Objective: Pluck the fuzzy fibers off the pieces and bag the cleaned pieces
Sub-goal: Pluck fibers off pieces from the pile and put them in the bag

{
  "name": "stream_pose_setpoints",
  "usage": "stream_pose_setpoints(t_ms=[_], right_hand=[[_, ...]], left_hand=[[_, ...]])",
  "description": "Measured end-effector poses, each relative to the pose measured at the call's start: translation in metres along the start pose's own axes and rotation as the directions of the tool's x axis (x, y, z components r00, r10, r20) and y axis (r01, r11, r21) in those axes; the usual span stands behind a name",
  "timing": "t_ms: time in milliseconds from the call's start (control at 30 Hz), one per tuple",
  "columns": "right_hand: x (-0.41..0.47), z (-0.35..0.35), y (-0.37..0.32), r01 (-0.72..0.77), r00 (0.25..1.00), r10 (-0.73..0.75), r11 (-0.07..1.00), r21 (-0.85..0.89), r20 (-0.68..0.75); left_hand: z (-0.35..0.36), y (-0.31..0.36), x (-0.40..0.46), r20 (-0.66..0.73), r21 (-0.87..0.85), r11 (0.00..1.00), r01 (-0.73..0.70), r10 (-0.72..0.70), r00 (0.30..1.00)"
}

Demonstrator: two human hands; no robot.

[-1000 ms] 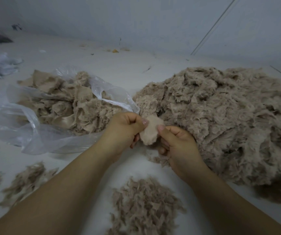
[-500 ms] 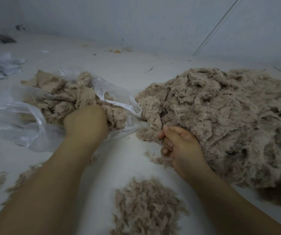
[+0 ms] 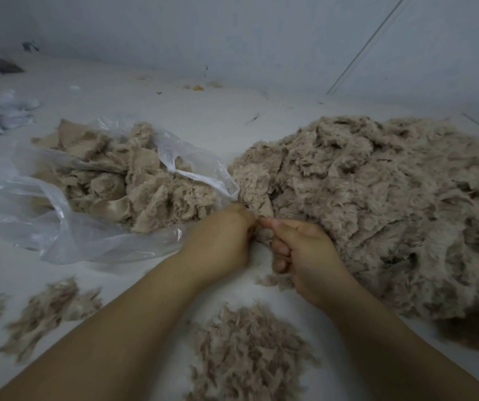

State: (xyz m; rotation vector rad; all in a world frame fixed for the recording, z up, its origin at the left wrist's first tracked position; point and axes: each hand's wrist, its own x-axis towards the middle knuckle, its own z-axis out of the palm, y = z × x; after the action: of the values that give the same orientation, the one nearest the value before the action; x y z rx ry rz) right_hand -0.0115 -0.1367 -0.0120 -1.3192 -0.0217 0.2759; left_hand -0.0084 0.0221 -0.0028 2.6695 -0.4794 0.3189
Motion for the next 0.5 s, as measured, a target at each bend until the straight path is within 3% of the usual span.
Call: stream_pose_setpoints(t_ms=[100,200,300,367,500], right_hand=[[0.002,-0.001,0.002,0.004,1.000,-0.004,1.000,-0.006,0.018],[0.001,-0.002,0.003,0.035,0.998,-0.035,0.999,-0.009,0.044],[0.001,-0.003,0.003,0.069,0.996,-0.068,0.997,-0.016,0.059],[0.002,-0.004,0.004,0.075,0.995,-0.073,0.997,-0.022,0.061],[0.002,-0.006,0.003,0.103,0.991,-0.101,0.994,-0.022,0.088]], left_hand=[[-0.004,0.004,-0.003,-0.079,-0.317,0.947,0.044,-0.073,0.994],[-0.005,0.011,-0.003,-0.040,-0.501,0.860,0.098,-0.136,0.990],[-0.007,0.018,-0.004,0.039,-0.725,0.671,0.155,-0.184,0.982],[-0.008,0.019,-0.004,0.059,-0.802,0.572,0.173,-0.213,0.975],[-0.010,0.018,-0.003,0.073,-0.847,0.491,0.205,-0.275,0.959]])
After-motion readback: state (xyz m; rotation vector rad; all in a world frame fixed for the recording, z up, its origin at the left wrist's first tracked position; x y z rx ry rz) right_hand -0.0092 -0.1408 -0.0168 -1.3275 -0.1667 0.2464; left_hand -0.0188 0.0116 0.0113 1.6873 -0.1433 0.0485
